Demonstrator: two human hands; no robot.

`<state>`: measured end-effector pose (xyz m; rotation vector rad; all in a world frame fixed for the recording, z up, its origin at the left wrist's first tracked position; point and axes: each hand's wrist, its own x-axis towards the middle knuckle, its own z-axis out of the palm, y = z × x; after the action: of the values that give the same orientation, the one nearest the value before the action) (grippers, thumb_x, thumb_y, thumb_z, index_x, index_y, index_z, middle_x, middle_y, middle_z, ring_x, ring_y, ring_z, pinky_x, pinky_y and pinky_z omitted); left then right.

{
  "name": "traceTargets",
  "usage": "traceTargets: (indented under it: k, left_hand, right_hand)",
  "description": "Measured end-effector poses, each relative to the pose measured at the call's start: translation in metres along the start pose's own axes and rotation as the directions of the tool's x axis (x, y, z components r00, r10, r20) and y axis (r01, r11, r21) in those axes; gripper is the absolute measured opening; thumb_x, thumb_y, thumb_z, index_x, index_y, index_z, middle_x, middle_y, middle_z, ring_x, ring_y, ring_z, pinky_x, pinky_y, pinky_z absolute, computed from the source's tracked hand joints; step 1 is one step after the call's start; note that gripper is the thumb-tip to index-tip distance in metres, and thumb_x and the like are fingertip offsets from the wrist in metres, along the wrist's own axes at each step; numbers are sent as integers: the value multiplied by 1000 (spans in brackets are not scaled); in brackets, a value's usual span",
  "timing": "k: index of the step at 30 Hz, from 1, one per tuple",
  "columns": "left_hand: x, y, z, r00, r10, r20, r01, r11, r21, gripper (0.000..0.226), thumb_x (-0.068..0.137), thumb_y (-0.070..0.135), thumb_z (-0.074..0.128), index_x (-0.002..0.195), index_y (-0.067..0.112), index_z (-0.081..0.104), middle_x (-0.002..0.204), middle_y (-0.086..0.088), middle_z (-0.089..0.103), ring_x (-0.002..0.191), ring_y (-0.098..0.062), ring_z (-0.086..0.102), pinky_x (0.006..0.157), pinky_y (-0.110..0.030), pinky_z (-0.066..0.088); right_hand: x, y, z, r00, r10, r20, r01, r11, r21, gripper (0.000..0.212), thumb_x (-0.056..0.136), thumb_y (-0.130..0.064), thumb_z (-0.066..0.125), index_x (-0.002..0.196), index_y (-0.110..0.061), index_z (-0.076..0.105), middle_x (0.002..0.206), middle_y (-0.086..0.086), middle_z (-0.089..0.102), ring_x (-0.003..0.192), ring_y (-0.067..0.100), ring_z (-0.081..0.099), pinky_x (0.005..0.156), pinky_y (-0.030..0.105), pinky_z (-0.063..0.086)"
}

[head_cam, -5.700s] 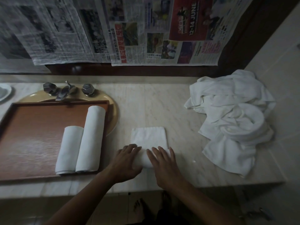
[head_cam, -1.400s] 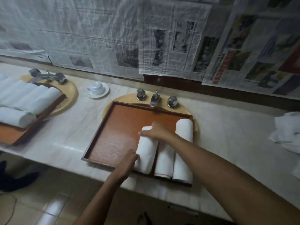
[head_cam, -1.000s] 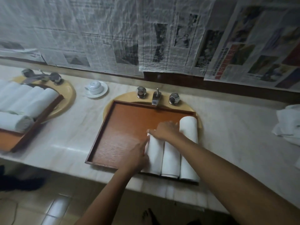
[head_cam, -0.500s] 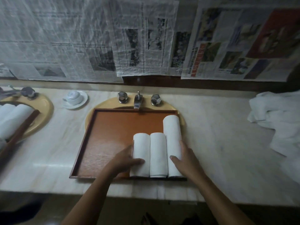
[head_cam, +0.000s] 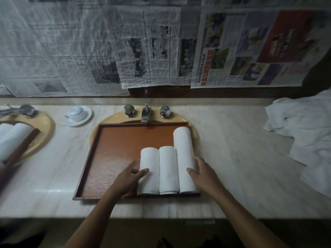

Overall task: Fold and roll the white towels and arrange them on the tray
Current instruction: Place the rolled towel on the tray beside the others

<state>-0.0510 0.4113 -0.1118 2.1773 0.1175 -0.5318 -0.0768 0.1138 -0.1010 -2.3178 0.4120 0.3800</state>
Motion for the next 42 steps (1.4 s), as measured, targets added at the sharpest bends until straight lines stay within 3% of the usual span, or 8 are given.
traceTargets:
  k: [5, 9, 18, 25, 31, 37, 39, 42]
  left_hand:
    - [-3, 17, 9, 958, 150, -245, -107, 978, 180, 56, 93, 49, 69, 142, 25, 54, 133, -2, 56, 112, -19, 58, 90, -38, 52]
    - [-1, 49, 22, 871, 370, -322, -291, 918, 268, 38, 91, 29, 73, 128, 25, 65, 126, 2, 61, 115, -17, 56, 92, -33, 45]
    - [13, 136, 94, 836, 513, -194, -472, 853, 222, 23, 93, 18, 72, 113, 29, 73, 110, 15, 68, 95, -2, 61, 79, -17, 45]
    - [30, 231, 196, 837, 539, -95, -531, 841, 99, 20, 90, 26, 65, 107, 33, 75, 102, 18, 70, 91, 0, 66, 82, -32, 57]
    - [37, 303, 286, 840, 542, -3, -542, 840, 39, 26, 94, 10, 67, 97, 35, 75, 91, 21, 72, 83, -5, 69, 77, -30, 57]
    - [38, 352, 349, 819, 571, 60, -572, 820, 3, 28, 95, 9, 67, 95, 36, 74, 88, 24, 72, 82, -5, 70, 74, -18, 54]
    - [40, 366, 365, 817, 572, 74, -573, 820, -5, 28, 95, 10, 67, 95, 36, 75, 89, 24, 72, 82, -5, 70, 74, -18, 54]
    - [44, 380, 382, 815, 570, 106, -572, 820, -6, 26, 94, 11, 68, 95, 36, 75, 89, 21, 73, 82, -6, 70, 75, -19, 54]
  right_hand:
    - [-10, 21, -22, 999, -42, -32, 41, 999, -16, 57, 101, -40, 60, 153, -24, 41, 152, 2, 49, 133, 21, 53, 105, 34, 46]
    - [-17, 43, -45, 994, -86, -68, 86, 996, -3, 43, 100, -32, 64, 141, -24, 56, 140, 0, 57, 110, 13, 60, 88, 25, 47]
    - [-24, 105, -108, 978, -47, -203, 67, 993, 93, 30, 99, -29, 67, 128, -26, 64, 129, -6, 62, 102, 7, 58, 80, 16, 42]
    - [-17, 188, -202, 942, 10, -336, 12, 998, 62, 28, 97, -25, 68, 124, -25, 65, 119, -8, 62, 102, 10, 60, 81, 17, 39]
    - [14, 287, -283, 809, 89, -580, -94, 995, 22, 52, 87, -24, 78, 135, -17, 58, 132, 8, 61, 122, 31, 56, 101, 40, 46]
    - [64, 363, -380, 603, 400, -690, -361, 908, 211, 106, 82, -55, 78, 158, -6, 22, 160, 23, 31, 143, 40, 35, 108, 55, 40]
    - [78, 382, -402, 643, 450, -620, -354, 892, 280, 95, 89, -43, 76, 157, 1, 25, 158, 27, 35, 143, 40, 39, 111, 47, 38]
    - [82, 397, -422, 662, 488, -569, -307, 869, 388, 46, 93, -14, 59, 133, 6, 54, 133, 31, 59, 124, 44, 57, 98, 41, 44]
